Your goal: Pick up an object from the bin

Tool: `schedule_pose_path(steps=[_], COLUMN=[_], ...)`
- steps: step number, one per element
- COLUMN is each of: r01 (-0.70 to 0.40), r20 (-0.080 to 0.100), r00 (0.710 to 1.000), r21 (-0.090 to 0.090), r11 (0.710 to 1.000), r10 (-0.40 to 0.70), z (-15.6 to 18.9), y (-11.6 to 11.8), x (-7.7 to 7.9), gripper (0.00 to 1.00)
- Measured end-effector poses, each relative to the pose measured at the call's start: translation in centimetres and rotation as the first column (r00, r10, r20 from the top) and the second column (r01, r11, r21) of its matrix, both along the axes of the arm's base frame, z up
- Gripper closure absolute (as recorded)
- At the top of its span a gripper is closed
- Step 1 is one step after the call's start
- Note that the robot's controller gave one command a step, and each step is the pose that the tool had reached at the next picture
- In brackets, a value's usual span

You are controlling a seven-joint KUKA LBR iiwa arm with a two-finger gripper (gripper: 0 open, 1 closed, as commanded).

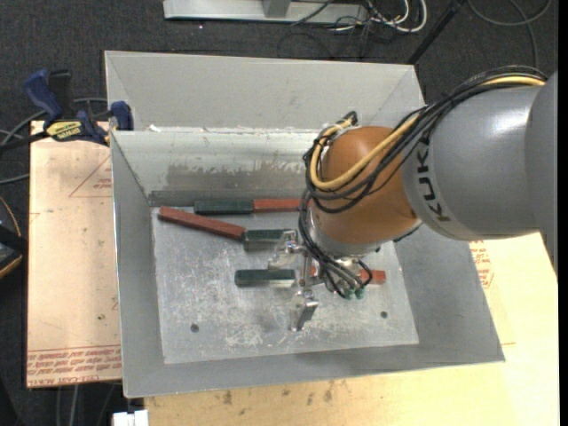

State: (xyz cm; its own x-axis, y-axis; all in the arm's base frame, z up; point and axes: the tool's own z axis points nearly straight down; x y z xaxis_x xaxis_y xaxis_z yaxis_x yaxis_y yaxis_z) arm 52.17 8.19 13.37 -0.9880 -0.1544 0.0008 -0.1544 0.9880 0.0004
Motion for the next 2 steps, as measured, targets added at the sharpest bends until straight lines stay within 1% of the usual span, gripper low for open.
schedule_pose_path(steps=[1,2], r01=[-0.038,0.026], r20=[0.003,0.014], r00=[0.999,1.0], r21=[0.001,0.004], r11=[0.999,1.0], r10=[0.038,-0.026], z=[0.1,-5.8], y=[-4.5,-7.1], x=[5.4,3.7], gripper=[0.0,0.0])
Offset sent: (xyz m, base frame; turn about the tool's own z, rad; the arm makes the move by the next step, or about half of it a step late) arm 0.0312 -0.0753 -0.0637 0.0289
